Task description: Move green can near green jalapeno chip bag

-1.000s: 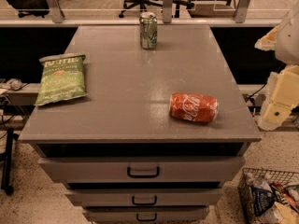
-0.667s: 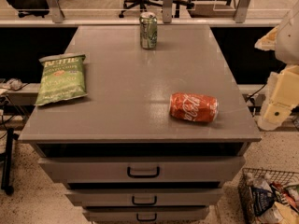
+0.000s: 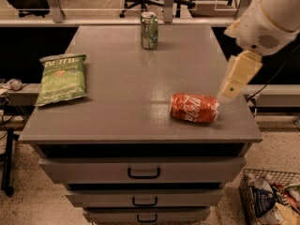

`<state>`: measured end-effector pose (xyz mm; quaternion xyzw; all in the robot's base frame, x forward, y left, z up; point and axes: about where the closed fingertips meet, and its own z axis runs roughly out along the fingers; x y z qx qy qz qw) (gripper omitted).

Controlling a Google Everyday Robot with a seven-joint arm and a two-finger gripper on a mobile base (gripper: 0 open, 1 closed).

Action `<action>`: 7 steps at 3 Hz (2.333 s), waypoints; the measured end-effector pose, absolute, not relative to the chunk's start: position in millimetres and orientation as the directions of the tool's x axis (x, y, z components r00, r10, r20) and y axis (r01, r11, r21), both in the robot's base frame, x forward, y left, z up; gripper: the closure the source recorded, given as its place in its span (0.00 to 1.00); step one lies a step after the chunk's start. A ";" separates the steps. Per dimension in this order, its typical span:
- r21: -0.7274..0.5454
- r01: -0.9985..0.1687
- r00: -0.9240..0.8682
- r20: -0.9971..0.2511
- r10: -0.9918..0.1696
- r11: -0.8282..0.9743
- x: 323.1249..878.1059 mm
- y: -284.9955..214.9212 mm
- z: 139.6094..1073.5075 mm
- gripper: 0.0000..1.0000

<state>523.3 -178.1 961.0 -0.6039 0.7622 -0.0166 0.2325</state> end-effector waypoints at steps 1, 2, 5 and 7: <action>-0.355 -0.882 -0.144 -0.423 -0.895 0.310 582.1 -142.2 960.9 0.00; -0.355 -0.882 -0.144 -0.423 -0.895 0.310 582.1 -142.2 960.9 0.00; -0.272 -0.797 -0.164 -0.761 -0.627 0.539 699.6 -87.0 925.1 0.00; -0.222 -0.689 -0.173 -0.874 -0.454 0.690 787.0 -64.1 923.7 0.00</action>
Offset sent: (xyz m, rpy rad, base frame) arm 0.0470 0.0290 -0.0011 0.0653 -0.0603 -0.0096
